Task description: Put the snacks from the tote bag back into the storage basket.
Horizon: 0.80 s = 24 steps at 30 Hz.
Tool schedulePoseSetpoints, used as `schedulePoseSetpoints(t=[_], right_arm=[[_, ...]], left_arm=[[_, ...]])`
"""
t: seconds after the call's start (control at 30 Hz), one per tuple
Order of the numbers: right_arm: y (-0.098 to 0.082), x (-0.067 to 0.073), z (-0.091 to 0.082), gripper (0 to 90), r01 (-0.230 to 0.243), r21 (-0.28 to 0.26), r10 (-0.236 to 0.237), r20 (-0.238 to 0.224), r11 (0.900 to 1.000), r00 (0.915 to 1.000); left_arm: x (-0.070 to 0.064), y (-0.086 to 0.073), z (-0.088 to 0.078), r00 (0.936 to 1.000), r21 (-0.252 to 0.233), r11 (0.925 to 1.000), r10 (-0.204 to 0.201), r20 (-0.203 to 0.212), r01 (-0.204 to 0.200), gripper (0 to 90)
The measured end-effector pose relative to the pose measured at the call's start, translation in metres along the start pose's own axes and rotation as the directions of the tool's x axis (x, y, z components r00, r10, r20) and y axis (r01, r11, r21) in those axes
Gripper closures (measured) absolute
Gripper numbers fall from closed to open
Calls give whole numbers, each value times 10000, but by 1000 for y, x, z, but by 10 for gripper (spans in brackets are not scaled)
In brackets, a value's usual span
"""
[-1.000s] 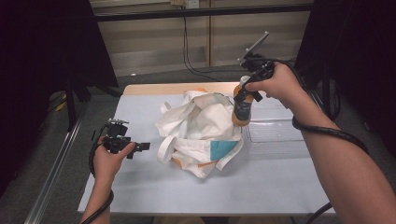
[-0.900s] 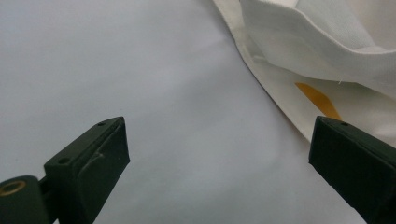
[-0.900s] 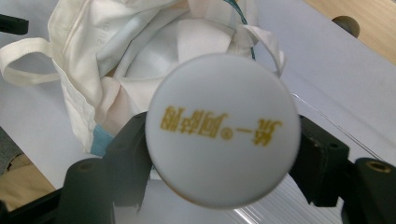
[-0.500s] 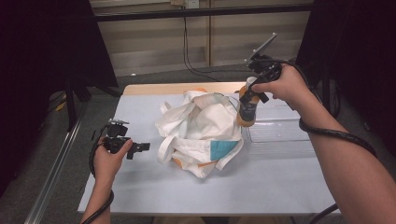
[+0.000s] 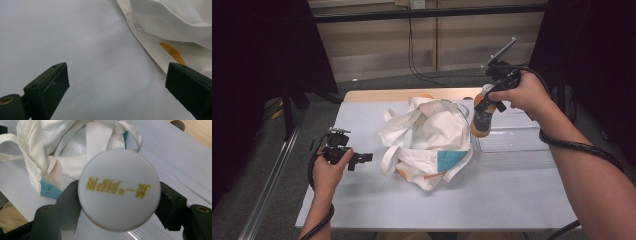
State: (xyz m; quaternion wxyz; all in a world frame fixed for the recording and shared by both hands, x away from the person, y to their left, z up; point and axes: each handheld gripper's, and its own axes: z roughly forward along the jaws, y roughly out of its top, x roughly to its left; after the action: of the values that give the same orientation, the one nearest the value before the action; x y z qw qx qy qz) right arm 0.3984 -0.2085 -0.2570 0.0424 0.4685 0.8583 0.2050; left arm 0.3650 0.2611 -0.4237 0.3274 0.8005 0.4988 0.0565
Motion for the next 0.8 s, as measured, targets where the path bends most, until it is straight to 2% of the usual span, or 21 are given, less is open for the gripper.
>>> schedulePoseSetpoints(t=[0.2,0.27,0.8], right_arm=[[-6,-4,0,301,-56,7,56,16,10000,10000],[-8,-6,1,300,-111,83,111,51,9999,9999],[-19,-12,8,301,-98,381,93,148,9992,9998]], left_arm=[[0,0,-2,10000,19,10000,13,17,-13,49],[0,0,-1,9999,-108,9998,-147,-31,146,49],[-1,-1,0,10000,-49,10000,-78,-58,78,49]])
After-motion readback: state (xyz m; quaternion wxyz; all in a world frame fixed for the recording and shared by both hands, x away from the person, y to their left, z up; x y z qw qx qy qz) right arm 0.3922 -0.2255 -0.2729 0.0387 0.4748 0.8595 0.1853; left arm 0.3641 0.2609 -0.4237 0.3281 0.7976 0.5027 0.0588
